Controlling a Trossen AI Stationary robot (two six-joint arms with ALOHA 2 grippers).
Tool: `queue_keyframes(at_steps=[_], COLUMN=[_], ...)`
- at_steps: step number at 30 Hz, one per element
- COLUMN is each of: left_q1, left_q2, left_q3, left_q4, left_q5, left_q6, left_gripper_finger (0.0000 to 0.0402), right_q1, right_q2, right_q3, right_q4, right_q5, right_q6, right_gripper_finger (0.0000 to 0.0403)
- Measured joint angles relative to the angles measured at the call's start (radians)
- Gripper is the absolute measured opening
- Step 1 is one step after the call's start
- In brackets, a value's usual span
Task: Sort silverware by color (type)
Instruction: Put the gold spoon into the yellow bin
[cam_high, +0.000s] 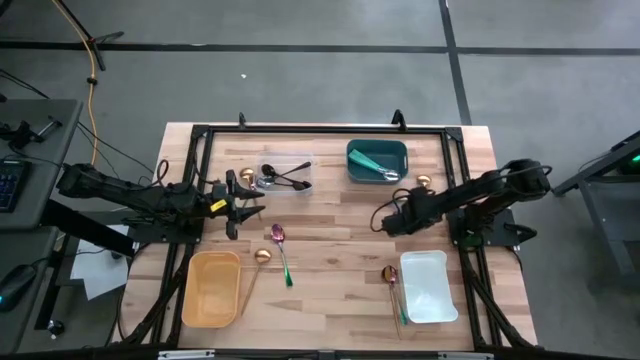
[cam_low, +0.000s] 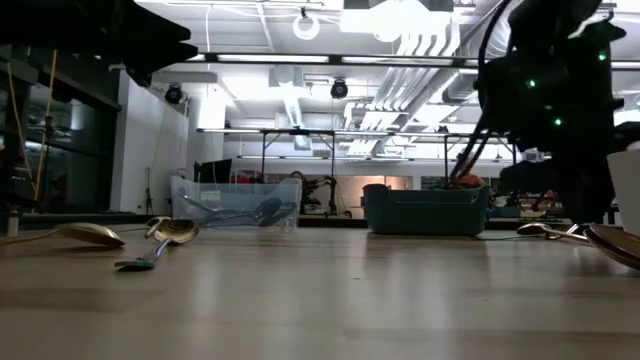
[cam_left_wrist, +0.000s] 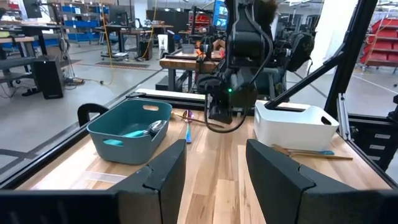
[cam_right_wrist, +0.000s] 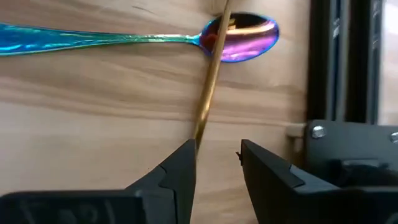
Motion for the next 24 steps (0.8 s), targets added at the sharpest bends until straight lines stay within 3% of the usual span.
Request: queue_keyframes(at_steps=[11,24], left_q1=[0.000,0.000], left_q2=[0.000,0.000], left_q3=[0.000,0.000], left_q4=[0.011,0.016], left_q5=[0.000,0.000], left_q6=[0.007,0.011], left_gripper_finger=[0.0159,0.0159], right_q1=[-0.051,-0.160], right_q2=[0.000,0.000], right_q3=[-0.076,-0.077], right_q4=[0.145,0.168], right_q5=[0.104,0.123], right_q6=[0.027,-0.044], right_gripper_finger=[0.0122,0.0122])
